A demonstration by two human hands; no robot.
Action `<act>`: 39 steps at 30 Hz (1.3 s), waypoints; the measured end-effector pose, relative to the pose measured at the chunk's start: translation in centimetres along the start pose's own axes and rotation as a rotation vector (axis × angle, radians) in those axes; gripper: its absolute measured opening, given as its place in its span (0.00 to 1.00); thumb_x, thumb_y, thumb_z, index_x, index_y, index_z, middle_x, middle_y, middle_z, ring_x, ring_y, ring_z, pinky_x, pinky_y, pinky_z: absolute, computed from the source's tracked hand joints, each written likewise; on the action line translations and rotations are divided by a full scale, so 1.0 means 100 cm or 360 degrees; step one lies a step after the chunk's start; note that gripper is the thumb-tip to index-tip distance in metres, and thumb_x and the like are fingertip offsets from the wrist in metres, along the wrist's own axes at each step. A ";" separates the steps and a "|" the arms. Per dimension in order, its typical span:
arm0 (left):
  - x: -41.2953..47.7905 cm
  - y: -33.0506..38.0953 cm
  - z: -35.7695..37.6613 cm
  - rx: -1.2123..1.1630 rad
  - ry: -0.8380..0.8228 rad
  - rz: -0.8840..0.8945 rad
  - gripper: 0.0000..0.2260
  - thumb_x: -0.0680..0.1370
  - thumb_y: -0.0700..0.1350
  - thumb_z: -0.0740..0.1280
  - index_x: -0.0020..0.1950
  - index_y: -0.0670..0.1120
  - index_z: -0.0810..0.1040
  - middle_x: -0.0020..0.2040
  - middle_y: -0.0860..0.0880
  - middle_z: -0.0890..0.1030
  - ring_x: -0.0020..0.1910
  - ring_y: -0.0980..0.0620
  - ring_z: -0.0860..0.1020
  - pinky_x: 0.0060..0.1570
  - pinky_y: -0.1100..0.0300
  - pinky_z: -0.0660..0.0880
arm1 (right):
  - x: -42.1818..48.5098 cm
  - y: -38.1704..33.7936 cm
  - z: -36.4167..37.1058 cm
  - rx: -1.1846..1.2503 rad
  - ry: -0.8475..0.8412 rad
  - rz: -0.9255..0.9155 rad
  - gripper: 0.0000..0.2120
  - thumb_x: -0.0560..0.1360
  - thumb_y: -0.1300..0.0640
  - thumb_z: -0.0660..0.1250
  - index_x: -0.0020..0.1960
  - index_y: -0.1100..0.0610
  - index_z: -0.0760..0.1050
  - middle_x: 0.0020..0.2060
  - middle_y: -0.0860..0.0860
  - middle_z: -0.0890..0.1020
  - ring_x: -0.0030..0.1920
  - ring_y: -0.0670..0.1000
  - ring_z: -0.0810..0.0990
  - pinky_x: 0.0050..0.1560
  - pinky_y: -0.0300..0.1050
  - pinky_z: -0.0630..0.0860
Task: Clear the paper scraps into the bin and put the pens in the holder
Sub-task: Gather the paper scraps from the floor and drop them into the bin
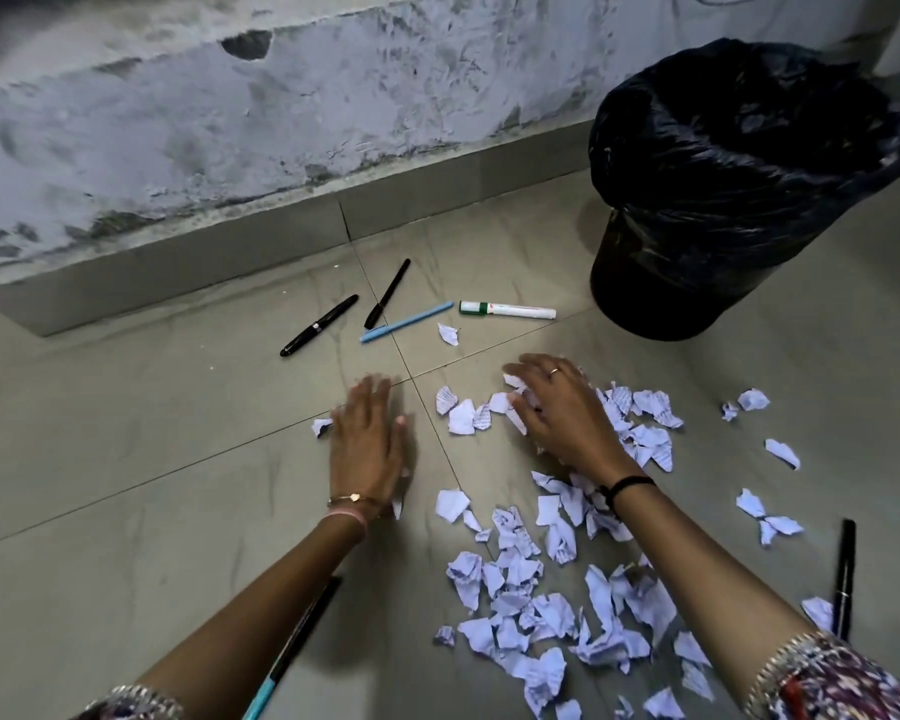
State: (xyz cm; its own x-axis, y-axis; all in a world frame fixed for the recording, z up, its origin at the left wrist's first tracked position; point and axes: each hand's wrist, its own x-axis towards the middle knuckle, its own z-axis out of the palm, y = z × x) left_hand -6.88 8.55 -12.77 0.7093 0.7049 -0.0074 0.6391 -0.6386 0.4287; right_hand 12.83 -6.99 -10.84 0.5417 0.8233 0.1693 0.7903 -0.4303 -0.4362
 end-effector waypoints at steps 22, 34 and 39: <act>0.055 0.074 0.028 -0.0296 0.0026 0.0093 0.29 0.78 0.59 0.44 0.77 0.48 0.47 0.79 0.49 0.47 0.78 0.51 0.46 0.76 0.53 0.44 | -0.065 0.032 -0.010 0.0166 0.0387 0.0639 0.23 0.79 0.45 0.52 0.69 0.56 0.67 0.72 0.56 0.66 0.73 0.55 0.61 0.72 0.53 0.64; 0.029 0.081 0.053 0.0031 -0.0362 0.0611 0.32 0.75 0.63 0.36 0.76 0.51 0.49 0.77 0.53 0.47 0.77 0.56 0.45 0.75 0.55 0.36 | -0.071 0.045 0.001 0.0071 0.0053 0.0598 0.24 0.80 0.43 0.51 0.74 0.50 0.61 0.77 0.52 0.59 0.77 0.51 0.54 0.74 0.45 0.56; -0.002 0.108 0.058 -0.0123 -0.0518 0.0774 0.33 0.75 0.64 0.37 0.77 0.51 0.47 0.78 0.53 0.49 0.77 0.59 0.44 0.76 0.57 0.38 | -0.092 0.040 -0.020 0.0145 0.0075 0.0494 0.26 0.79 0.41 0.49 0.73 0.52 0.64 0.74 0.51 0.65 0.74 0.50 0.61 0.71 0.45 0.63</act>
State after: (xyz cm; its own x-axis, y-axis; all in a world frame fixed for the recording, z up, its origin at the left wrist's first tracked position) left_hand 1.64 -0.28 -13.37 0.9781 0.1979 -0.0652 0.2027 -0.8318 0.5167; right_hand 11.57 -16.98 -12.38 0.7670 0.6392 0.0559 0.5579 -0.6213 -0.5502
